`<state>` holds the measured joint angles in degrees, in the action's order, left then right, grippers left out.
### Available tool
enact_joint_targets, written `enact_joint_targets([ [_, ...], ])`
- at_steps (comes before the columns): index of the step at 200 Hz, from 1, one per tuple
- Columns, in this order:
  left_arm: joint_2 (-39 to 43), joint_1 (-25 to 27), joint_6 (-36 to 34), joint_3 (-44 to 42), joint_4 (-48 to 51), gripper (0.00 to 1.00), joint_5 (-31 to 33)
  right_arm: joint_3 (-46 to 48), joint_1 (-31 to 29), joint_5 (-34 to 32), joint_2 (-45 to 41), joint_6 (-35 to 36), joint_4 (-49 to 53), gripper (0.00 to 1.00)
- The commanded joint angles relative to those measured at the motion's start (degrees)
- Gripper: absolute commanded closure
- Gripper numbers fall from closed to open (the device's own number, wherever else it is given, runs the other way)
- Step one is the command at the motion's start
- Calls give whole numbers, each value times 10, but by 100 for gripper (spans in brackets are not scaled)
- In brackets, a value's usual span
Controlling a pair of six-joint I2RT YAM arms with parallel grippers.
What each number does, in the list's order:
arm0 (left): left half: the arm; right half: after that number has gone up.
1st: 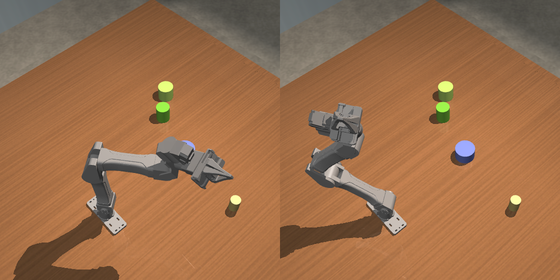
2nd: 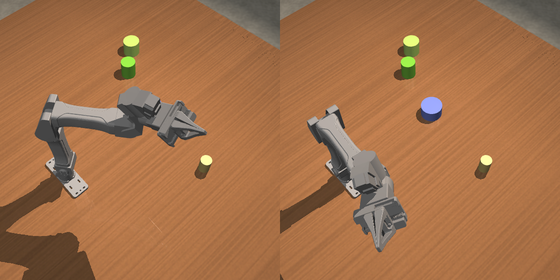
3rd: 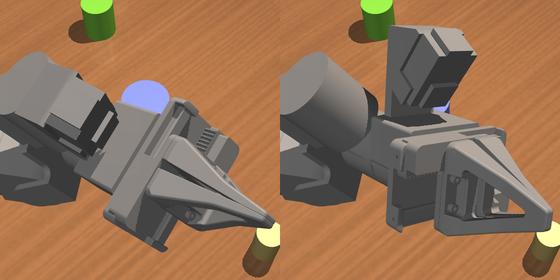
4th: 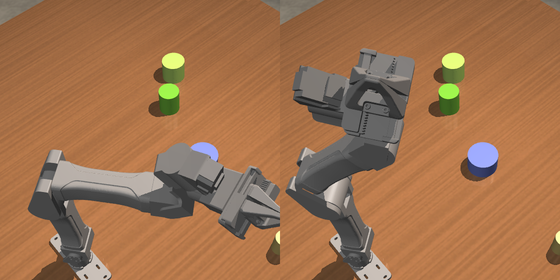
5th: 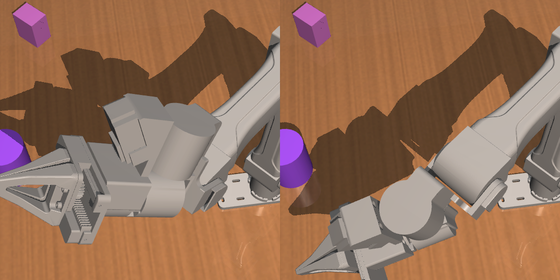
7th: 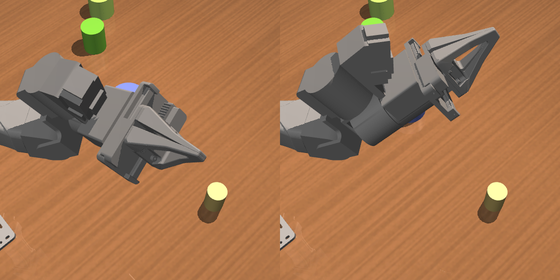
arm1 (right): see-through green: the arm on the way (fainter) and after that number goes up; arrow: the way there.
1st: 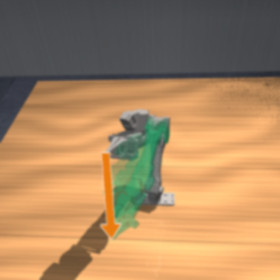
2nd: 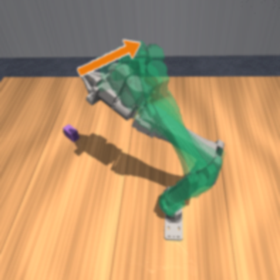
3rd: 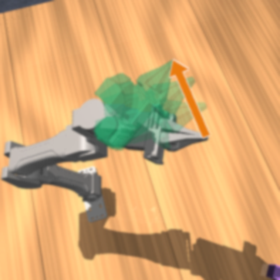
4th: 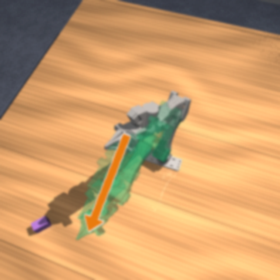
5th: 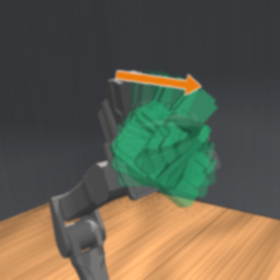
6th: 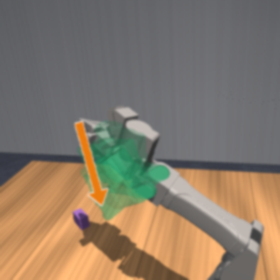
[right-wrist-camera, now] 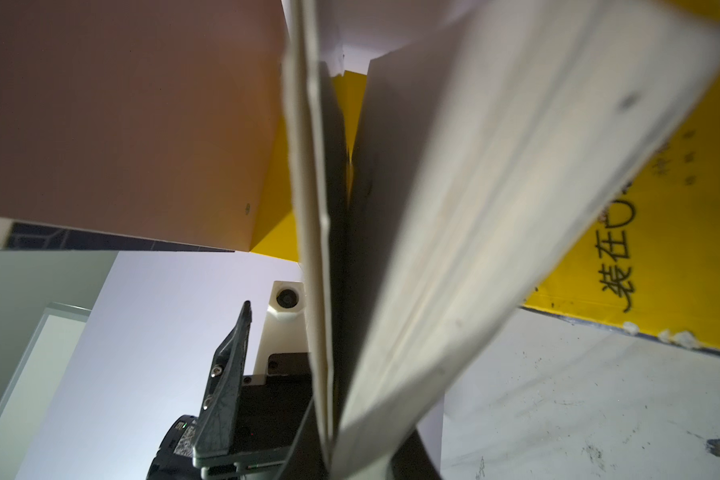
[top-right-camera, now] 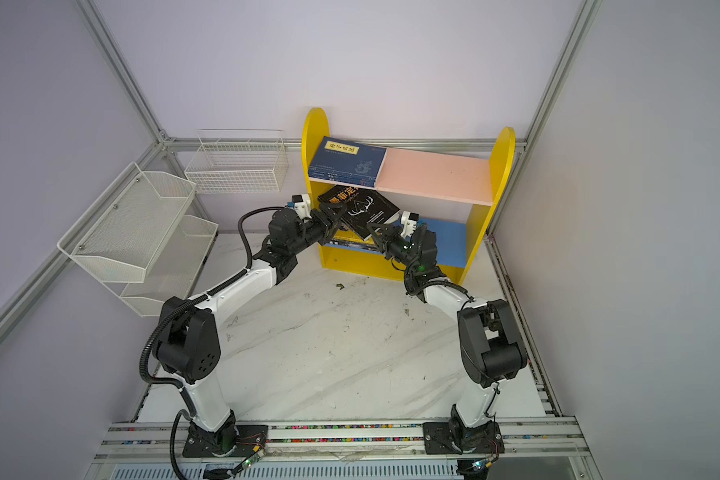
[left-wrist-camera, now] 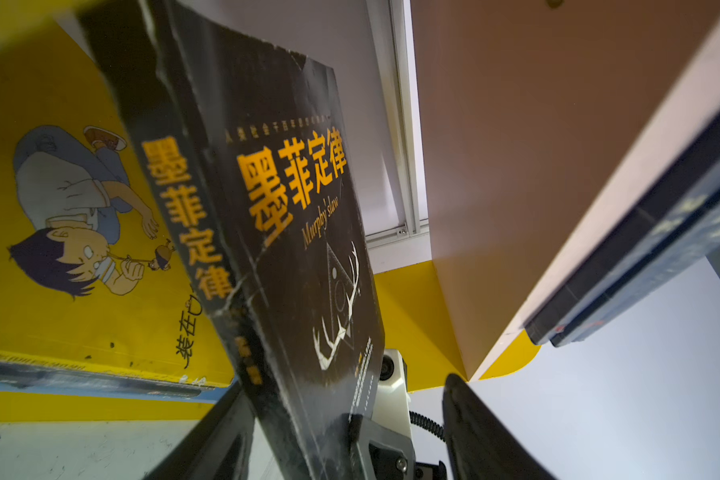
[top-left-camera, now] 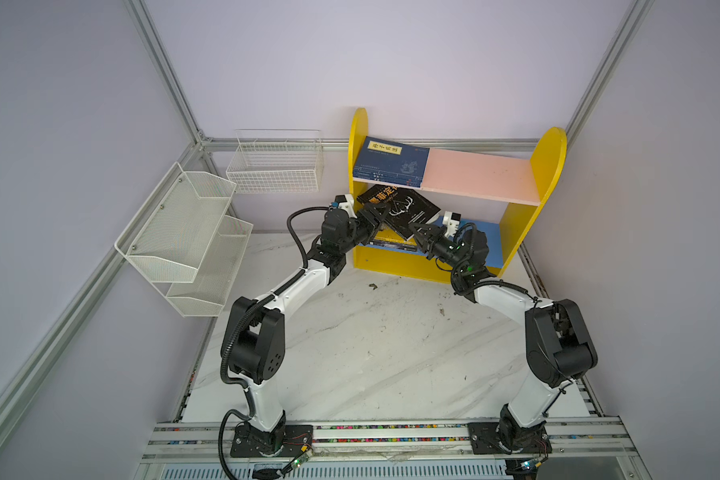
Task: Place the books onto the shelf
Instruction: 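Carry the black book into the lower shelf above the yellow book with both grippers, then lower the black book flat onto the yellow book with both grippers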
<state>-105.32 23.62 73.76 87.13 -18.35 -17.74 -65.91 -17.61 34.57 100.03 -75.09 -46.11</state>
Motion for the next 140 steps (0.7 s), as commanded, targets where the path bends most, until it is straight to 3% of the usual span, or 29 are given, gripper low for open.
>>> enact_joint_targets([
  [1,10,-9,-16,30,-34,30,-11,-17,12,75,-8,7,-7,84],
  [31,5,-11,-16,29,-35,31,-4,-21,29,120,-11,4,0,83],
  [49,-1,-12,-12,33,-43,38,-3,-24,36,143,-9,1,-1,83],
  [88,-18,-11,4,39,-68,71,9,-41,47,161,-1,2,9,82],
  [111,-25,-6,5,36,-85,89,36,-57,49,128,8,24,52,79],
  [140,-30,9,-9,28,-120,100,100,-109,49,37,7,123,205,59],
])
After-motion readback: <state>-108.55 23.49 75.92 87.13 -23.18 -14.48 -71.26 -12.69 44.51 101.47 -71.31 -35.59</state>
